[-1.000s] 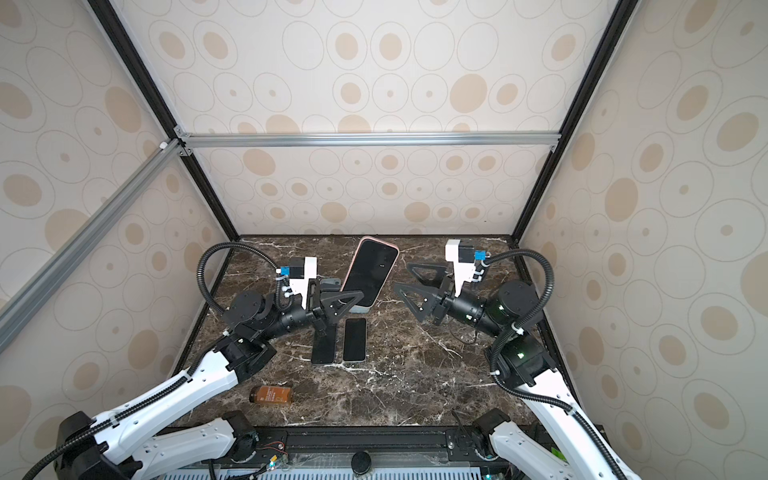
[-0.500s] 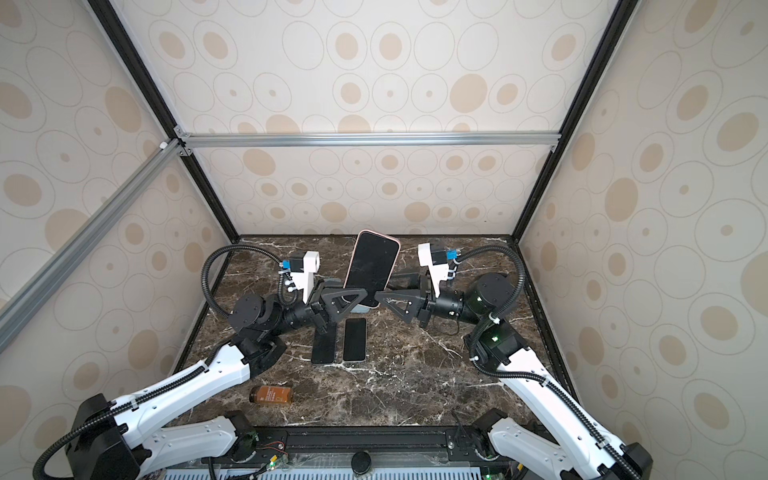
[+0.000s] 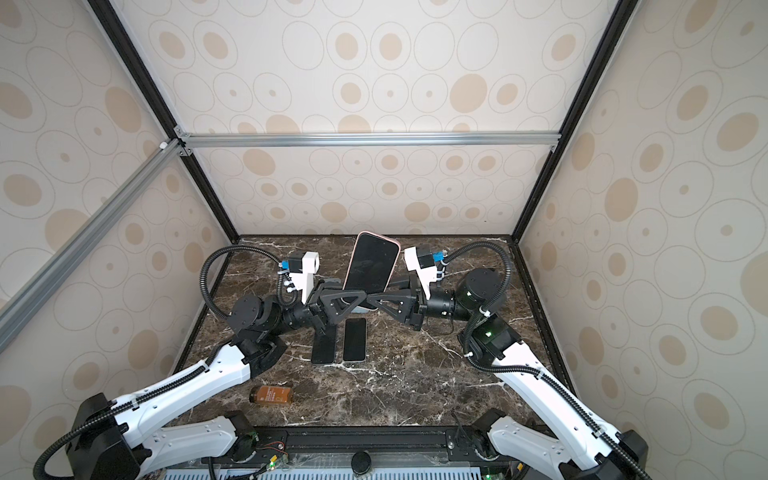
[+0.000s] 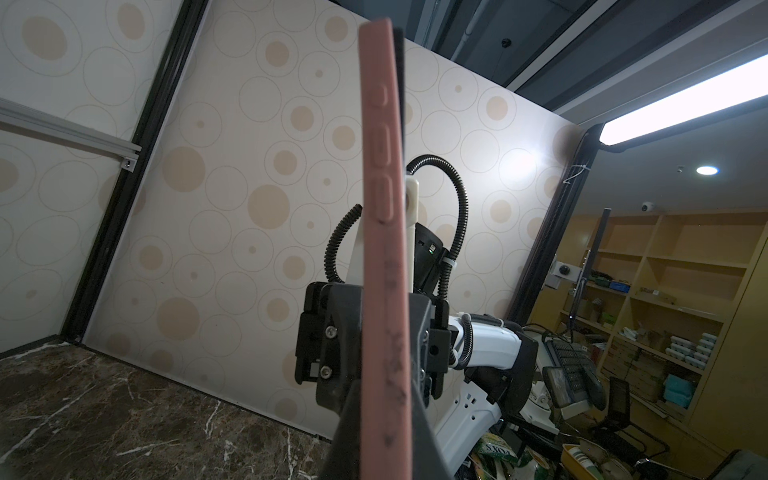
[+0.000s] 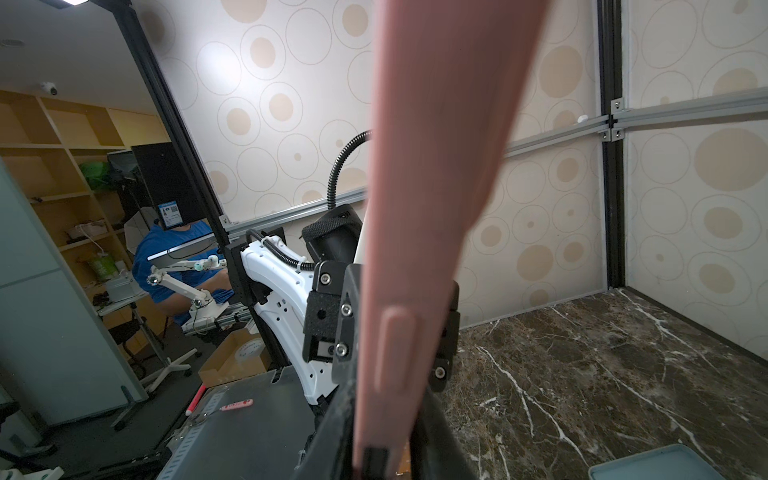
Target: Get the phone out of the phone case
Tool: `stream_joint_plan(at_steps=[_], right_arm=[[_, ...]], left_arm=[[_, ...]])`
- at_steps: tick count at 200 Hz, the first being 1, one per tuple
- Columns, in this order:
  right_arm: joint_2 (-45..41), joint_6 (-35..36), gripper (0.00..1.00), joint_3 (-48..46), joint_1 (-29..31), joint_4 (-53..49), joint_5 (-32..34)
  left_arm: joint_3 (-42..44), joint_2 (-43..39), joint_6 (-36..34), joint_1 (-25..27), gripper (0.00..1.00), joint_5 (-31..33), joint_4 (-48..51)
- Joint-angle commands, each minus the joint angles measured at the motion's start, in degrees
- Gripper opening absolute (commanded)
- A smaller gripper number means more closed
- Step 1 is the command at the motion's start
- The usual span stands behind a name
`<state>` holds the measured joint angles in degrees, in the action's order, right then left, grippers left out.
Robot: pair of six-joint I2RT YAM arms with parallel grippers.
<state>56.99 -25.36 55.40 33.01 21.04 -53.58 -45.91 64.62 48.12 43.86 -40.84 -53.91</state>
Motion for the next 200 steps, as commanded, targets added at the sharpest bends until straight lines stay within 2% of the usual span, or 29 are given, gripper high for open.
stream_joint_plan(at_steps=[1,44,72,80,94,107,130,151,179,200], right_arm=[[-0.2,1.5,0.15,1.9,0.8,-0.8,-1.9],[-1.5,4.9,0.0,3.4,0.8,-6.6,-1.8],[-3.0,6.9,0.0,4.0,0.8,-9.5,-0.1],[-4.0,8.4,0.0,4.0,0.8,-11.3,2.5],[-6.6,11.8,0.0,3.0,0.8,-14.2,9.4],[-8.7,15.3,0.0,2.0,0.7,-16.2,15.4],[-9.9,23.1,0.0,2.7,0.7,-23.4,24.0],[-9.2,28.3,0.0,6.2,0.7,-32.8,27.0],[-9.7,31.2,0.0,7.0,0.8,-36.9,30.7],[-10.4,32.7,0.0,6.7,0.8,-37.5,31.0]], left_arm=[[-2.5,-0.5,0.4,0.5,0.0,-1.0,-3.6],[-3.2,-0.6,-1.4,0.5,0.0,-1.5,-0.8],[-4.5,-1.2,-5.7,0.4,0.0,-2.3,3.9],[-5.4,-2.1,-8.8,0.4,0.13,-1.8,7.8],[-6.6,-4.4,-16.9,0.4,0.44,0.6,14.6],[-8.0,-6.6,-24.9,0.5,0.57,6.5,22.9],[-12.6,-8.0,-36.2,0.7,0.59,15.2,34.6],[-15.8,-7.6,-44.6,3.1,0.59,20.0,39.9],[-16.6,-7.0,-54.7,8.7,0.6,30.2,39.4],[-16.9,-5.7,-58.9,10.6,0.6,33.3,38.5]])
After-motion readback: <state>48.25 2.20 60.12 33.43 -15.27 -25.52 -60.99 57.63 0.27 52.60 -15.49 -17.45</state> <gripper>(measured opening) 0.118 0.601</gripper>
